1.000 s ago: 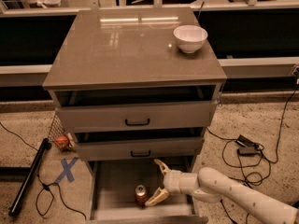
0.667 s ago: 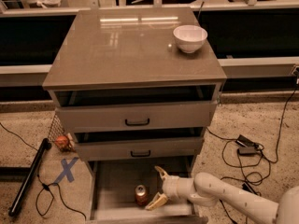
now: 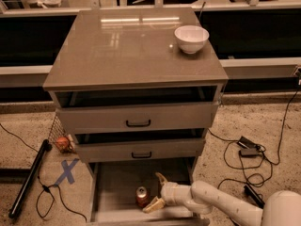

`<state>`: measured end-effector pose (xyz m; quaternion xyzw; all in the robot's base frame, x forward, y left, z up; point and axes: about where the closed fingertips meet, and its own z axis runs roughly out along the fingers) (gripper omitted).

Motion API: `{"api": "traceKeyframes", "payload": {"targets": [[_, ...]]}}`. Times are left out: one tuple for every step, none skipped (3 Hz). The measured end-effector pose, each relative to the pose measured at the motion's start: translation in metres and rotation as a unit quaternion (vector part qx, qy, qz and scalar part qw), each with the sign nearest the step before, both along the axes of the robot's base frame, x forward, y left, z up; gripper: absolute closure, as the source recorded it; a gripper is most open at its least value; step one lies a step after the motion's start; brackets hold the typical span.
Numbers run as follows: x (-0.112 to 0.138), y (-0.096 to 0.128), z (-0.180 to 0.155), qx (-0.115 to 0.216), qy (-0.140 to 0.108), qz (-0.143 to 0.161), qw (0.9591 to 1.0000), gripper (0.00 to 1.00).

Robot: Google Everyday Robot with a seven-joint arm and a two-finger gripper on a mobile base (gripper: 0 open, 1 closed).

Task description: Pick coke can from bottom drawer and place on counter

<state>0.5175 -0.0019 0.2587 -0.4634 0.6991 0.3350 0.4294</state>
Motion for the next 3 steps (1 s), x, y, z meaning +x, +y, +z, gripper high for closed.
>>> {"api": "traceKeyframes", "payload": {"targets": [[0.004, 0.012, -0.026, 0.015, 0.024, -0.027, 0.9992, 0.0], [0.001, 0.023, -0.052, 0.035, 0.044, -0.049, 0.9972, 0.0], [-0.001, 0.035, -0.065, 0.048, 0.043, -0.054, 0.9964, 0.18]]}}
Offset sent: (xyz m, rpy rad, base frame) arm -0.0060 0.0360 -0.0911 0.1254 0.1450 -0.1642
